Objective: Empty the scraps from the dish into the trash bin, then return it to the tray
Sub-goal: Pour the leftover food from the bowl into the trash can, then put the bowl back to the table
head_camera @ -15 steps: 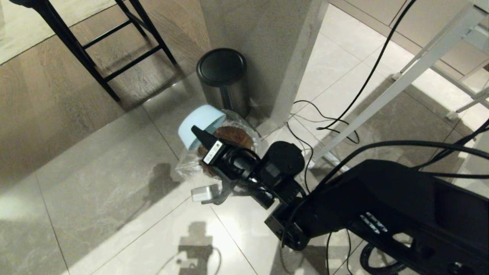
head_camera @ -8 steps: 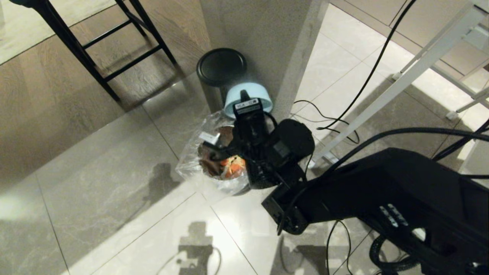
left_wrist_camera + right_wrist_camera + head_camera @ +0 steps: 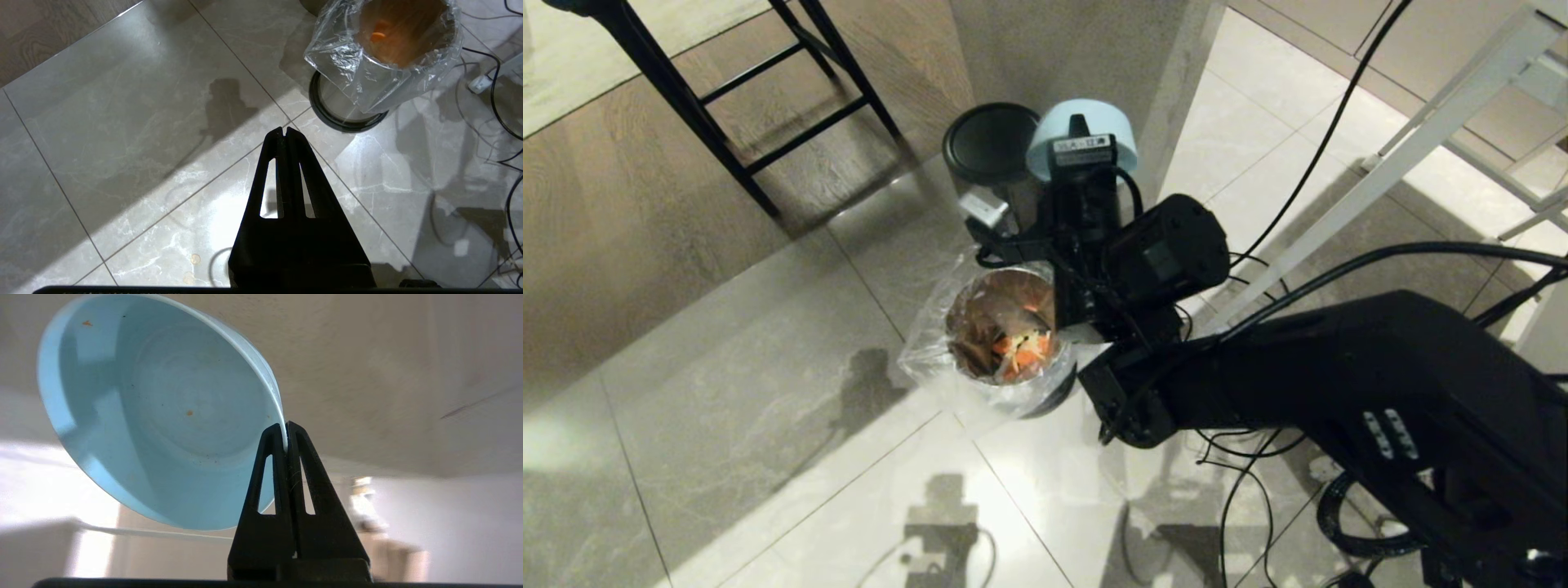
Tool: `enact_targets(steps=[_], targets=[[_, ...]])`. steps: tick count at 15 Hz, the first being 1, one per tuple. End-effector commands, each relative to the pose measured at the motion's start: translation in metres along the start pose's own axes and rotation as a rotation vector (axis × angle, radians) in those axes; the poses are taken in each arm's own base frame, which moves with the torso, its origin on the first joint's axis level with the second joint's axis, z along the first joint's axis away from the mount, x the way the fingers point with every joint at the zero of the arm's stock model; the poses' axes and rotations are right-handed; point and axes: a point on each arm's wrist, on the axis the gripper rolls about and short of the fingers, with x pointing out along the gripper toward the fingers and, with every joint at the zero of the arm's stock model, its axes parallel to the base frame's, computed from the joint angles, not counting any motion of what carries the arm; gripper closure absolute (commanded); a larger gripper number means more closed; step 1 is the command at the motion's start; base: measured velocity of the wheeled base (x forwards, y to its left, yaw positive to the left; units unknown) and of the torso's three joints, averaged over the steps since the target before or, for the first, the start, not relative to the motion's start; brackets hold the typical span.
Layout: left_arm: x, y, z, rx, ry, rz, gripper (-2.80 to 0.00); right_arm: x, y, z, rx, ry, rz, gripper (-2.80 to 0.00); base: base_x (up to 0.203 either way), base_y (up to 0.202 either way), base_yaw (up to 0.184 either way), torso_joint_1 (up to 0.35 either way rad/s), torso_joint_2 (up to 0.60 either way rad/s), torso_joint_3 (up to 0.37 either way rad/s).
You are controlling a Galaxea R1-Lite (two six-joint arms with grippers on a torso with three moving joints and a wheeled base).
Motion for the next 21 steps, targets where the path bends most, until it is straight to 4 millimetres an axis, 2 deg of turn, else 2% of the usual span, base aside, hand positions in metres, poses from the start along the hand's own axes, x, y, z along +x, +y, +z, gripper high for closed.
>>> enact_targets(steps=[1, 4, 8, 16, 21], targets=[[0.000, 0.000, 0.000, -0.001, 0.001, 0.000, 0.00, 0.001, -0.001, 0.000, -0.108, 0.009, -0.007, 0.00, 0.000, 0.000, 0.000, 0.000, 0.00, 0.000], [0.000, 0.000, 0.000, -0.001, -0.001, 0.000, 0.00, 0.005, 0.000, 0.005, -0.202, -0.028, 0.036, 0.00, 0.000, 0.000, 0.000, 0.000, 0.00, 0.000], [0.000, 0.000, 0.000, -0.001, 0.001, 0.000, 0.00, 0.024, 0.001, 0.013, -0.270, -0.073, 0.103, 0.00, 0.000, 0.000, 0.000, 0.000, 0.00, 0.000], [0.000, 0.000, 0.000, -0.001, -0.001, 0.000, 0.00, 0.025, 0.020, 0.022, -0.415, -0.193, 0.251, 0.00, 0.000, 0.000, 0.000, 0.000, 0.00, 0.000], [0.000, 0.000, 0.000, -0.001, 0.001, 0.000, 0.00, 0.025, 0.018, 0.020, -0.487, -0.281, 0.342, 0.00, 0.000, 0.000, 0.000, 0.000, 0.00, 0.000]])
